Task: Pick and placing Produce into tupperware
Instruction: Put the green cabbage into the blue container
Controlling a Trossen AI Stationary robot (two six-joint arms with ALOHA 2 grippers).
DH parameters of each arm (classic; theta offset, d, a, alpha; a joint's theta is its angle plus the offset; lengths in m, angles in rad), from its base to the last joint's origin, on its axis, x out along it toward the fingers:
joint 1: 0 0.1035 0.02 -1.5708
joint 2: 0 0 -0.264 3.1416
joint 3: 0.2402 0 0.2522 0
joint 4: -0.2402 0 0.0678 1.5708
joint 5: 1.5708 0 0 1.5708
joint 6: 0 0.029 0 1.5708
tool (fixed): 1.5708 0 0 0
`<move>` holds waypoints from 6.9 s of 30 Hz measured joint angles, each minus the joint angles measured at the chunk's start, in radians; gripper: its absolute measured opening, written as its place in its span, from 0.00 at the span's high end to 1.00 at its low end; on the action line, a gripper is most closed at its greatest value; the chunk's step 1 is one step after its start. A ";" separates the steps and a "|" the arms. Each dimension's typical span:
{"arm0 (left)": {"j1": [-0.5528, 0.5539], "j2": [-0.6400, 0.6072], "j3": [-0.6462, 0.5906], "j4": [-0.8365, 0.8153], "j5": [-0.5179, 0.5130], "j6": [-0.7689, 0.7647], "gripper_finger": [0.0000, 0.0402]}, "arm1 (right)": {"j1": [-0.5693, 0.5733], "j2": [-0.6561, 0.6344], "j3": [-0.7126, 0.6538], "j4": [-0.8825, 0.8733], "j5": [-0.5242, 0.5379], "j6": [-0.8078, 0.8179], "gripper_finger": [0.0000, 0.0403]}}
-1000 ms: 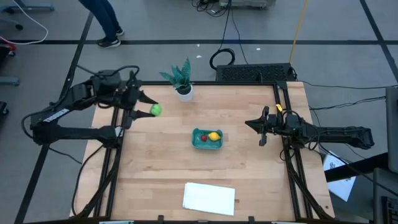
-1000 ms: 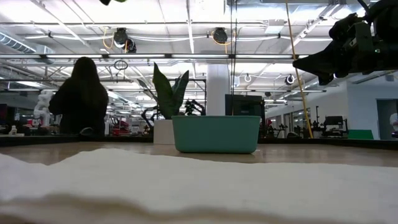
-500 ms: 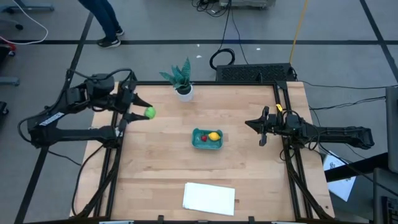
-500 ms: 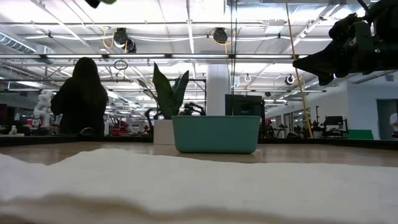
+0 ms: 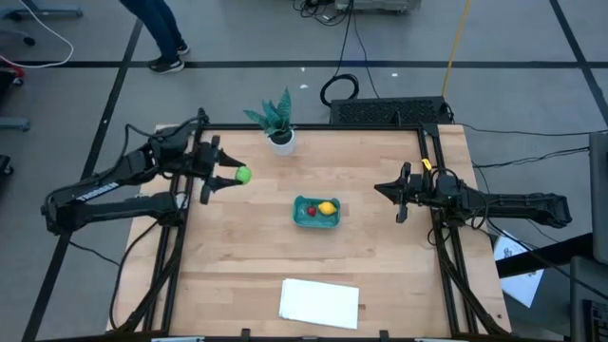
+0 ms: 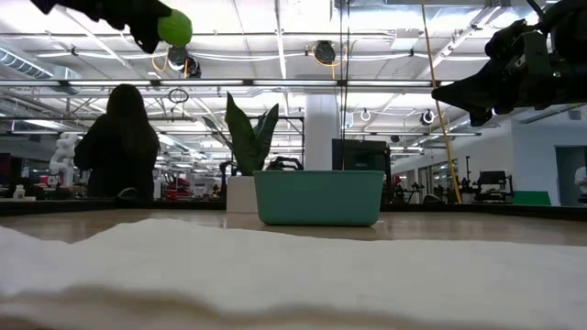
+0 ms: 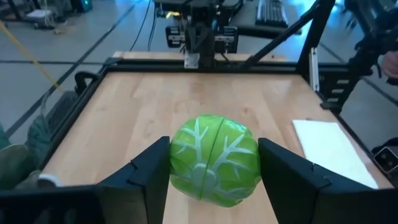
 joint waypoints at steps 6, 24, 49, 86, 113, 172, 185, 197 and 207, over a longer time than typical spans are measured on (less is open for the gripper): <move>0.000 -0.013 -0.076 0.095 0.006 -0.020 0.48 | 0.000 0.000 0.000 -0.001 0.000 -0.002 1.00; -0.015 0.080 -0.098 0.284 0.006 -0.155 0.48 | 0.000 0.000 0.000 0.001 0.000 -0.003 1.00; -0.061 0.458 0.230 0.158 0.049 -0.126 0.48 | 0.000 0.000 0.000 0.001 0.000 -0.008 1.00; -0.146 0.797 0.326 0.106 0.023 -0.055 0.48 | 0.000 0.000 0.000 0.003 0.000 -0.011 1.00; -0.222 1.012 0.326 0.174 -0.017 -0.022 0.48 | 0.000 0.000 0.000 -0.004 0.000 -0.008 1.00; -0.288 1.152 0.325 0.159 -0.081 0.152 0.48 | 0.000 0.000 0.000 -0.010 0.000 -0.011 1.00; -0.299 1.170 0.325 0.153 -0.074 0.211 0.48 | 0.000 0.000 0.000 -0.010 0.000 -0.011 1.00; -0.299 1.170 0.325 0.148 -0.073 0.233 0.45 | 0.000 0.000 0.000 -0.011 0.000 -0.011 1.00; -0.300 1.170 0.325 0.144 -0.073 0.252 0.35 | 0.000 0.000 0.000 -0.011 0.000 -0.011 1.00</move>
